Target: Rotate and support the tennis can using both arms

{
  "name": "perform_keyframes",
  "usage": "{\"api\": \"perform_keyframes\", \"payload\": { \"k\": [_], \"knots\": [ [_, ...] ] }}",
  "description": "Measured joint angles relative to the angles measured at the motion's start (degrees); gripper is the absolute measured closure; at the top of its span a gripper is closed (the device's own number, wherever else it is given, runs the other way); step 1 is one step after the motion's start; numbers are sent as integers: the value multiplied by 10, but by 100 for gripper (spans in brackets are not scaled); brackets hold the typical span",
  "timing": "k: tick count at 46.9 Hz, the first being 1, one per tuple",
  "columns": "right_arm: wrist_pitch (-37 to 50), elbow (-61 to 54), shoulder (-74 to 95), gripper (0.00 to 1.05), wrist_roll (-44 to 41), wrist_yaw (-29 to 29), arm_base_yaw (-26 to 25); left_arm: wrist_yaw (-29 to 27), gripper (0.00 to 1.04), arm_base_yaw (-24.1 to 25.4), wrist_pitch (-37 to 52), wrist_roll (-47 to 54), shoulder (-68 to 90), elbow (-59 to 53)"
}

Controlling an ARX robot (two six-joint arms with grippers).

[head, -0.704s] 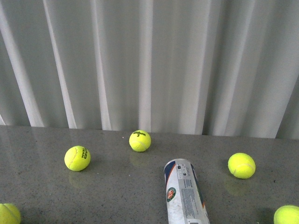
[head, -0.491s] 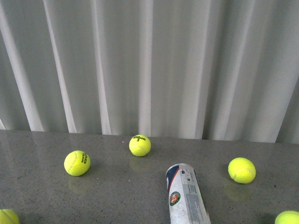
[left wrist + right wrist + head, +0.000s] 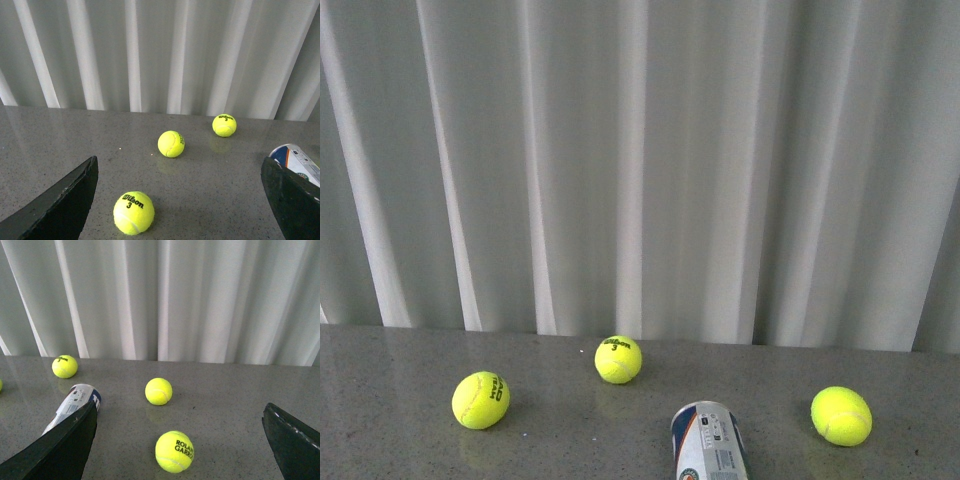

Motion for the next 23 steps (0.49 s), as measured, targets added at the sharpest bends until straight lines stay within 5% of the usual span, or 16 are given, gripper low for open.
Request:
{"api": "perform_keyframes", "payload": {
  "k": [19,23],
  "knots": [
    [-1,0,1,7,1,-2,0,0,7,0,0,0,0,0],
    [-138,72,118,7,23,-92,-35,0,7,0,0,0,0,0]
  ]
}}
